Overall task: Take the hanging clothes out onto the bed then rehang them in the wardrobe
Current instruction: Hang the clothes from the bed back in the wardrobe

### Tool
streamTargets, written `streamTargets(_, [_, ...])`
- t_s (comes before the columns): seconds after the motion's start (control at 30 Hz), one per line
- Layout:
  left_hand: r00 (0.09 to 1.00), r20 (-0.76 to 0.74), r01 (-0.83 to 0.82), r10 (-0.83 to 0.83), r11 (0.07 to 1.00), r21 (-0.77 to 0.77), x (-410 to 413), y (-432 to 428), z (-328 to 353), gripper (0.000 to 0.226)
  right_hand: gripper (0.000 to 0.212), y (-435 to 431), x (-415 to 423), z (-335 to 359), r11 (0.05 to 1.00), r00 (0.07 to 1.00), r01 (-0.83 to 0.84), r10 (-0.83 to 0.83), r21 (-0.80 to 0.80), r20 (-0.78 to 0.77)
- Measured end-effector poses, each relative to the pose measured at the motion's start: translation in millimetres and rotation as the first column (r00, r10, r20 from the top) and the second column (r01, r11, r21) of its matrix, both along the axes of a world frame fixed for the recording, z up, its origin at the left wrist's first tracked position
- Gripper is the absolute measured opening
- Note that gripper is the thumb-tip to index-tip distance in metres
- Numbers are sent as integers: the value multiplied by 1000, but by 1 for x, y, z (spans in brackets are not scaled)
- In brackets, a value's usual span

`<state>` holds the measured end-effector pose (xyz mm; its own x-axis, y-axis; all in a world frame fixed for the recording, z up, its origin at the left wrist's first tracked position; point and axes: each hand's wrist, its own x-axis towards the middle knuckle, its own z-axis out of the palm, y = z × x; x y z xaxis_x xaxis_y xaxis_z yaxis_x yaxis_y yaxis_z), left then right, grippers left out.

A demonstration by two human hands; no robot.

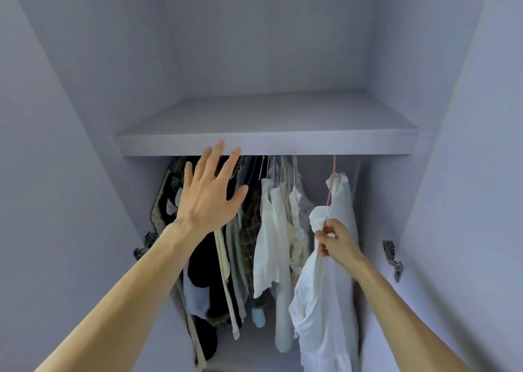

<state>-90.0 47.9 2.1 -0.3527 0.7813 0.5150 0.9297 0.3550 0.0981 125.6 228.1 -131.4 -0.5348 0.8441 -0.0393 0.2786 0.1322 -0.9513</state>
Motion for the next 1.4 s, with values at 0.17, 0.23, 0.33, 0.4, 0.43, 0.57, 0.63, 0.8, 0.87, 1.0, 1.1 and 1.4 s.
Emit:
streamTargets(0.17, [991,-130,-21,15,999,-45,-30,76,6,75,11,69,-22,12,996,998,-6,1,87,63])
streamTargets(0.23, [992,-121,-37,29,997,-64,-32,103,0,73,6,92,-31,15,995,996,9,-17,99,83])
streamTargets(0.33, [993,-107,-62,57,997,-47,-34,130,-17,71,3,123,-44,18,991,994,18,-31,129,106])
streamTargets(0.4, [990,-119,-80,79,997,-9,-38,138,-26,71,2,138,-54,17,989,991,25,-44,145,129])
streamTargets(0.43, [989,-124,-86,85,996,1,-40,140,-29,71,4,145,-60,16,989,989,32,-53,147,139])
streamTargets(0.57, [986,-130,-100,101,995,12,-43,148,-33,70,8,165,-80,10,988,966,17,-55,151,252])
streamTargets(0.63, [986,-126,-102,104,994,24,-42,150,-35,69,8,168,-88,-4,984,932,-32,-34,175,361])
streamTargets(0.8, [986,-115,-115,117,993,25,-44,151,-38,69,26,157,-111,-21,912,848,-199,-23,358,530])
streamTargets(0.87, [986,-110,-128,129,992,17,-44,150,-38,69,31,153,-117,-18,907,835,-221,-14,359,549])
streamTargets(1.0, [990,-89,-106,106,994,12,-39,139,-27,64,39,141,-113,-15,921,841,-111,-113,373,530])
streamTargets(1.1, [995,-27,-94,94,996,-5,-30,119,-25,61,52,120,-97,-12,928,866,-58,-136,367,482])
streamTargets(1.4, [906,229,-320,355,931,-178,11,-50,-103,61,41,-12,-66,23,828,955,-210,60,520,291])
